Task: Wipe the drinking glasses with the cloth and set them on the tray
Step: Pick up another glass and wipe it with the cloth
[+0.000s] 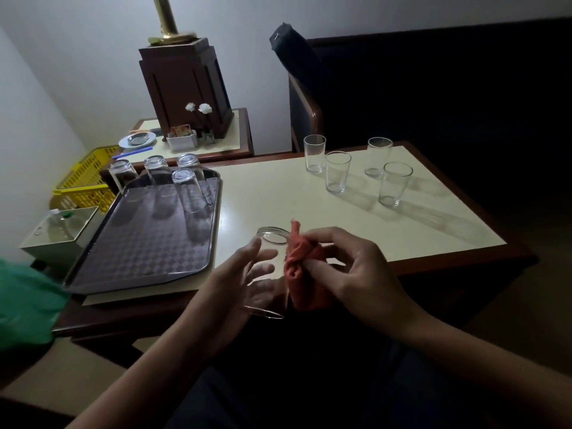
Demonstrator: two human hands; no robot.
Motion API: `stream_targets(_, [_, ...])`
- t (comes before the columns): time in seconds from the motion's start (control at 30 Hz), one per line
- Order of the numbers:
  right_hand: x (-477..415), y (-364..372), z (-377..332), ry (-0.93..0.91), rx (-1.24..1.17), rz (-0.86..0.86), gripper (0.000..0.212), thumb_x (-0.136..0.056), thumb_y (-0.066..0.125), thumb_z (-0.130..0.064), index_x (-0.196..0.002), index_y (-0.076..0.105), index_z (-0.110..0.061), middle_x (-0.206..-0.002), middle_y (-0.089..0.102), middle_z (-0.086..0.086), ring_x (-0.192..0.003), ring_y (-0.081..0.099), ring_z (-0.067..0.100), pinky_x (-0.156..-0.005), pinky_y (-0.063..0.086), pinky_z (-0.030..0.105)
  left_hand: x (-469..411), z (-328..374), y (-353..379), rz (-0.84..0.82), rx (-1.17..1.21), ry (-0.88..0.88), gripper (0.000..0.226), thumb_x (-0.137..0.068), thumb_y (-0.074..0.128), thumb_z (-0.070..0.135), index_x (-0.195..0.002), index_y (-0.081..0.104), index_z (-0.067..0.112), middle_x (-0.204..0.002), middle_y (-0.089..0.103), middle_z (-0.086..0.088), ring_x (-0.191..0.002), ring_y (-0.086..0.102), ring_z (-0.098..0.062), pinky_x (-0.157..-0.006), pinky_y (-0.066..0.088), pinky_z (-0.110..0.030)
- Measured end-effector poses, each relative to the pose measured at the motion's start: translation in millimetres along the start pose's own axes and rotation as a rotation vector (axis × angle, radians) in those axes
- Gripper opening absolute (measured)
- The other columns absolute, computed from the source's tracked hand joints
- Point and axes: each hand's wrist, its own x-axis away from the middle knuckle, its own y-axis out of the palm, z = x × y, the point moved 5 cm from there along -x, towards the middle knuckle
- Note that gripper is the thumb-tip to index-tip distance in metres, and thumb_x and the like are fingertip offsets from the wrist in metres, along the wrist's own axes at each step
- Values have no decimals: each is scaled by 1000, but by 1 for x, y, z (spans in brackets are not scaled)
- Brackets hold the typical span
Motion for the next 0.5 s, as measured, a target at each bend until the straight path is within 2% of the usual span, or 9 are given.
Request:
stream_targets(0.07, [3,-1,-2,-23,7,4,28,-92,74,1,-109,76,-22,-107,77,-6,-102,75,13,-87,64,39,0,0,5,-21,-11,10,65,-86,67,55,-131,65,10,-114,59,-21,-97,60,-33,-97,42,-49])
stream_targets(0.13, [11,8,-14,-142,68,-132,28,-85,71,9,-102,74,-14,-100,74,-1,-94,74,15,-80,61,33,0,2,6,-18,-35,20,56,-97,60,52,-136,61,12,-109,71,-22,-93,68,-31,-94,47,-48])
stream_targets(0.2, [16,18,-19,-216,142,-259,26,-83,72,4,-102,75,-14,-103,71,-3,-97,72,20,-81,60,38,0,3,1,4,-20,-15,55,-100,47,49,-138,59,10,-99,76,-15,-85,70,-29,-86,49,-46])
stream_targets(0.23, [13,18,-15,-189,118,-252,26,-85,73,1,-105,76,-16,-106,72,-4,-100,72,21,-84,61,40,1,3,1,-31,-9,-38,58,-102,46,51,-140,58,9,-104,76,-16,-90,69,-32,-89,47,-47])
stream_targets(0.3, [2,9,-3,-48,1,-104,25,-93,76,-4,-109,77,-24,-110,76,-5,-105,74,18,-88,63,41,2,-1,4,-106,-25,-62,70,-95,56,62,-141,59,8,-121,69,-21,-104,60,-35,-95,40,-51])
stream_targets(0.37, [0,1,4,30,-2,32,25,-96,75,-8,-110,76,-29,-109,78,-8,-104,75,14,-88,64,42,6,-1,6,-51,-76,-35,75,-77,73,62,-133,67,12,-113,61,-16,-98,58,-29,-91,41,-47])
stream_targets(0.4, [3,2,4,36,11,36,26,-95,74,-6,-108,74,-28,-105,78,-7,-100,76,14,-85,64,44,7,1,7,-17,-101,-18,74,-72,77,59,-130,69,13,-109,57,-14,-92,60,-26,-89,42,-44])
stream_targets(0.5, [18,23,-10,-21,43,-217,25,-85,67,-2,-99,68,-23,-91,76,3,-84,77,25,-78,63,52,7,3,7,6,-73,-20,68,-85,71,57,-137,60,15,-113,59,-23,-83,66,-27,-78,54,-41])
